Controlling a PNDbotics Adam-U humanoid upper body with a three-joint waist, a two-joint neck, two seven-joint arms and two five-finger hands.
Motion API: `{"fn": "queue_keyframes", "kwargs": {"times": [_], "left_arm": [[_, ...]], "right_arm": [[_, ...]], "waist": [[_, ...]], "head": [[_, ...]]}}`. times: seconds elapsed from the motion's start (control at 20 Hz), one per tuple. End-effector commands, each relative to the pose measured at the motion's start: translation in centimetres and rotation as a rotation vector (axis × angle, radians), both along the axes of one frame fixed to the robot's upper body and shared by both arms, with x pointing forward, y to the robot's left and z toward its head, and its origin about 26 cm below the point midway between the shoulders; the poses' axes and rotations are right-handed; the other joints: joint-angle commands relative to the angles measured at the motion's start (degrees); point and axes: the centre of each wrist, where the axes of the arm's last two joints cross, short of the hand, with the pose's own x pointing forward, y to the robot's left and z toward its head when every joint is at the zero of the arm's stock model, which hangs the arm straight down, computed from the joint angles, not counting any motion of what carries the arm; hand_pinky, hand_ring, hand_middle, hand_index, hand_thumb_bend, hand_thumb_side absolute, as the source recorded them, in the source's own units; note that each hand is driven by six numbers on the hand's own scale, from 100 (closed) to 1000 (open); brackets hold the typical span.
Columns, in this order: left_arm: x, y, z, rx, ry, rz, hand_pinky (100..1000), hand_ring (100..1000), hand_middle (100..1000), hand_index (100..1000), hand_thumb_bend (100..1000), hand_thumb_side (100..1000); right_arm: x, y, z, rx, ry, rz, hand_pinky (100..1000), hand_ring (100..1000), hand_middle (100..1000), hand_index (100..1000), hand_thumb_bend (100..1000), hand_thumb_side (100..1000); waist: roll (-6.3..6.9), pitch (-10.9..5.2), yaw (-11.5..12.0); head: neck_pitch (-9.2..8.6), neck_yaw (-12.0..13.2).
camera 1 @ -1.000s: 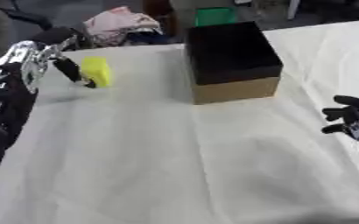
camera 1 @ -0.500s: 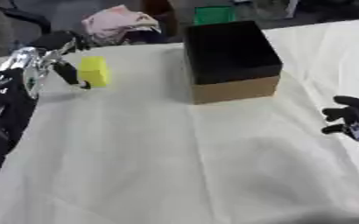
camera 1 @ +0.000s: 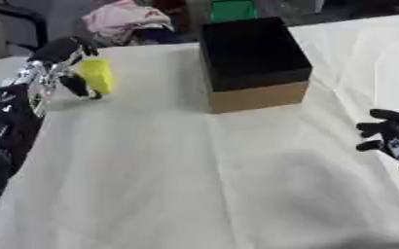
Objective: Pick up objects on the table and place them in the box.
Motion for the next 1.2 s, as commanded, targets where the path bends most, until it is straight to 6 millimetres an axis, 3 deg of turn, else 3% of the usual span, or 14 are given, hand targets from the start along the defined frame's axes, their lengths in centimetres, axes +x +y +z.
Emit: {"fn": "queue_keyframes", "kwargs": {"times": [0.05, 0.1, 0.15, 0.4, 0.55, 0.6, 0.75, 1.2], "left_arm": [[-0.1, 0.9, 1.5, 0.003, -0.069, 0.02, 757, 742, 719, 796, 754, 104], [-0.1, 0.9, 1.4, 0.004, -0.071, 0.021, 758, 744, 723, 798, 870, 126], [-0.1, 0.9, 1.2, 0.003, -0.062, 0.022, 750, 722, 709, 797, 745, 128], [-0.1, 0.9, 0.5, 0.011, 0.023, 0.024, 727, 631, 621, 788, 724, 164], [-0.1, 0.8, 0.7, 0.016, 0.043, 0.025, 693, 534, 489, 731, 682, 135], [-0.1, 0.8, 0.8, 0.017, 0.036, 0.028, 693, 534, 489, 731, 682, 135], [0.0, 0.7, 1.5, 0.01, -0.019, 0.035, 661, 469, 366, 659, 662, 109], [0.2, -1.1, 3.3, -0.077, -0.227, -0.043, 645, 428, 304, 615, 569, 100]], "right_arm": [[0.1, 0.0, 0.7, -0.015, -0.028, 0.003, 620, 814, 559, 828, 100, 587], [0.2, 0.0, 0.7, -0.015, -0.028, 0.003, 620, 814, 559, 828, 100, 554], [0.2, 0.0, 0.8, -0.016, -0.03, 0.004, 620, 814, 559, 828, 100, 591], [0.3, 0.1, 0.8, -0.021, -0.034, 0.005, 620, 814, 559, 828, 100, 593], [0.3, 0.1, 0.8, -0.02, -0.034, 0.005, 620, 814, 559, 828, 100, 592], [0.3, 0.1, 0.8, -0.02, -0.034, 0.005, 620, 814, 559, 828, 100, 592], [0.3, 0.1, 0.7, -0.018, -0.032, 0.004, 620, 814, 559, 828, 100, 591], [0.3, 0.0, 0.5, -0.013, -0.021, 0.006, 621, 814, 560, 829, 100, 588]], "waist": [[-0.17, -0.75, -0.11], [-0.16, -0.73, -0.12], [-0.02, -0.51, -0.22], [0.23, -0.16, -0.4], [0.19, -0.26, -0.47], [0.17, -0.32, -0.49], [0.09, -0.61, -0.47], [-0.32, -1.9, 0.06]], "head": [[-0.68, 0.17], [-0.66, 0.12], [-0.79, 0.0], [-1.14, -0.22], [-1.17, -0.29], [-1.16, -0.3], [-1.12, -0.34], [-0.93, -0.61]]}}
